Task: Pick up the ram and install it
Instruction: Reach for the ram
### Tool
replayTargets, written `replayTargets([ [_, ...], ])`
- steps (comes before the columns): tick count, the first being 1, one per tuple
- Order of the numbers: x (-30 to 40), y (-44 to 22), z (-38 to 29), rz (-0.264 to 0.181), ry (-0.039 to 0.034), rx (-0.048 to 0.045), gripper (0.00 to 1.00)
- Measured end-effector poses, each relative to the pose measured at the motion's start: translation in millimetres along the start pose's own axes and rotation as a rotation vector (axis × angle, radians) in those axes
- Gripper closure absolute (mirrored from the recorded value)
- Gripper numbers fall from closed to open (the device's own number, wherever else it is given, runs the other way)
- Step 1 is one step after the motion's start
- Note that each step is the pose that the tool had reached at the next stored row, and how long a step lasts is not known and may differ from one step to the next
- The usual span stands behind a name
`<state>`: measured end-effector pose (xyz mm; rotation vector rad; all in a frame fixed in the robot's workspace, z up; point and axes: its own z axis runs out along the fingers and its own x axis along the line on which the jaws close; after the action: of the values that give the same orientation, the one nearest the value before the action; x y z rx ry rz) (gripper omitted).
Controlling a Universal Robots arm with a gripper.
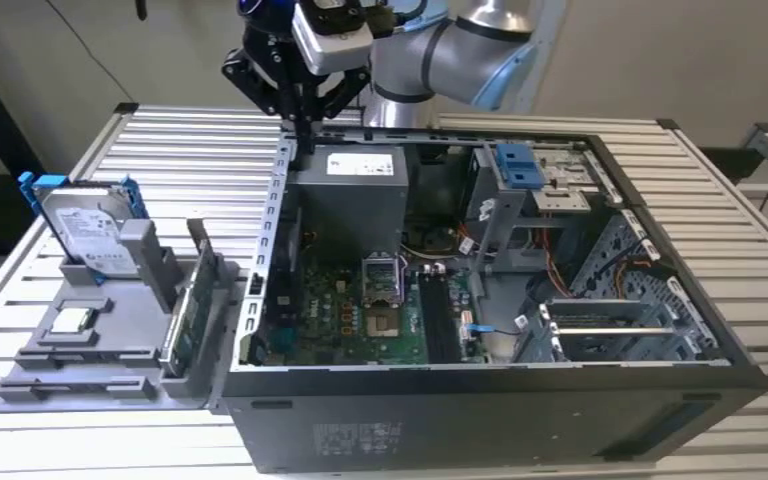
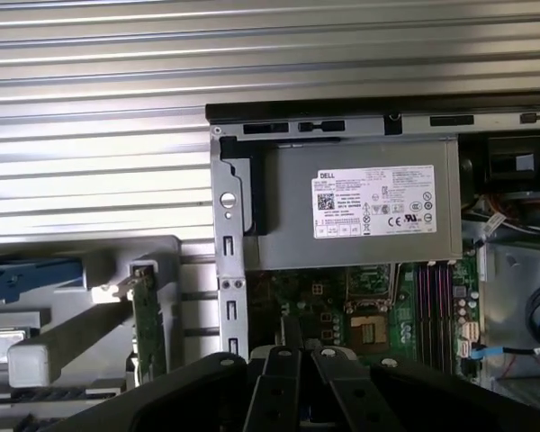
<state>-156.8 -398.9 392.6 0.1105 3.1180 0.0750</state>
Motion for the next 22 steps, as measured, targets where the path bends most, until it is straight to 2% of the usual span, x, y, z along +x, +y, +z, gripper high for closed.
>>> replayTargets([
  [11,21.9,-2.5,-0.4,-0.005,0.0003,-0.0001,0.89],
  [20,29.5,-3.3,0.4,-0.047,0.0058,-0.0006,0.89],
  [22,33.5,-3.6,0.6,-0.051,0.0075,-0.0004,0.89],
])
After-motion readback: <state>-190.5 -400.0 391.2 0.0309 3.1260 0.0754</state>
